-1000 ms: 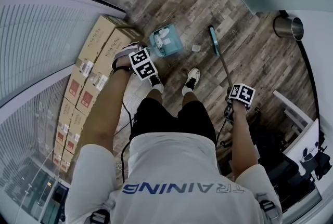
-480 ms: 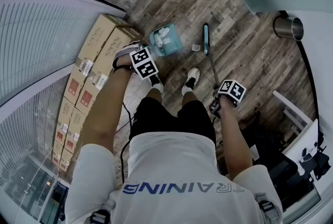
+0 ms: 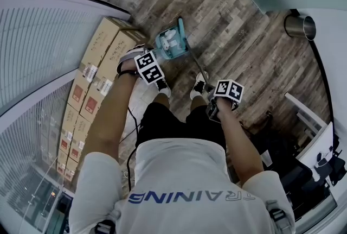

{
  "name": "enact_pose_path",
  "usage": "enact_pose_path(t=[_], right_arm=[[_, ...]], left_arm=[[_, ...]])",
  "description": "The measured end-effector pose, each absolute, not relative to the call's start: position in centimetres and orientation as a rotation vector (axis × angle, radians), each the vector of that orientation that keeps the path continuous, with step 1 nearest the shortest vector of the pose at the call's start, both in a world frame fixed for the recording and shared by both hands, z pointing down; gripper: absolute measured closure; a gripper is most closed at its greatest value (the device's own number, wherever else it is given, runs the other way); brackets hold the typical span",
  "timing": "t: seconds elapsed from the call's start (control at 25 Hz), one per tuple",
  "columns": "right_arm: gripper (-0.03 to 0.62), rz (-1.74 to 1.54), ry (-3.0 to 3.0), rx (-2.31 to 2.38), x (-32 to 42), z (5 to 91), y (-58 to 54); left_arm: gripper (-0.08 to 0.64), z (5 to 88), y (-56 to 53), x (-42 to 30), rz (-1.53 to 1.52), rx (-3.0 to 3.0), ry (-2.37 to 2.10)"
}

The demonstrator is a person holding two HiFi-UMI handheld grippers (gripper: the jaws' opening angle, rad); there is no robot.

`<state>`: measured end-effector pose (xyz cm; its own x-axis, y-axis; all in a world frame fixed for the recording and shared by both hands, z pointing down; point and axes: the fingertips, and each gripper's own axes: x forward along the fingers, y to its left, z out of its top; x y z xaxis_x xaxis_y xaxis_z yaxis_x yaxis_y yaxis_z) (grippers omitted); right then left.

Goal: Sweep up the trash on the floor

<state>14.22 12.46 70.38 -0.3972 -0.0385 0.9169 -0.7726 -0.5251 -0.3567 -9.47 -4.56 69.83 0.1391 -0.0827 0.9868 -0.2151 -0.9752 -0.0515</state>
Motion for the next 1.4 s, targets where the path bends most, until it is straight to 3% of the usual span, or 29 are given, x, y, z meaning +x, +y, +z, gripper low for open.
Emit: enact_pose_path(t=[0.28,0.88,0.96,1.04,1.12,1.4], right_arm=[[0.488,1.962,-1.215,1.147,9.5,69.5,13.2],[0.486,1.955,-1.233,1.213,11.9,67.4,13.4],[0.486,1.933,-1.244,1.223,12.4,66.7,13.3],[0.486,1.906,-1.264,1.243,13.0,66.0,13.1],[0.486,1.881,-1.285,1.27,13.7,65.4,12.6],[0.486,1.816,-1.32,1.343,15.9,64.0,10.8]], left_arm=[[0.466,69.9,-4.7,-9.5,1.974,2.295,-0.301],[0.456,70.0,-4.1,-10.1,1.962,2.237,-0.326],[0.41,69.7,-4.1,-10.2,1.899,2.23,-0.368],[0.301,68.9,-4.6,-10.1,1.832,2.24,-0.416],[0.251,67.5,-5.6,-9.7,1.773,2.273,-0.479],[0.242,59.9,-8.9,-8.3,1.302,2.302,-0.825]])
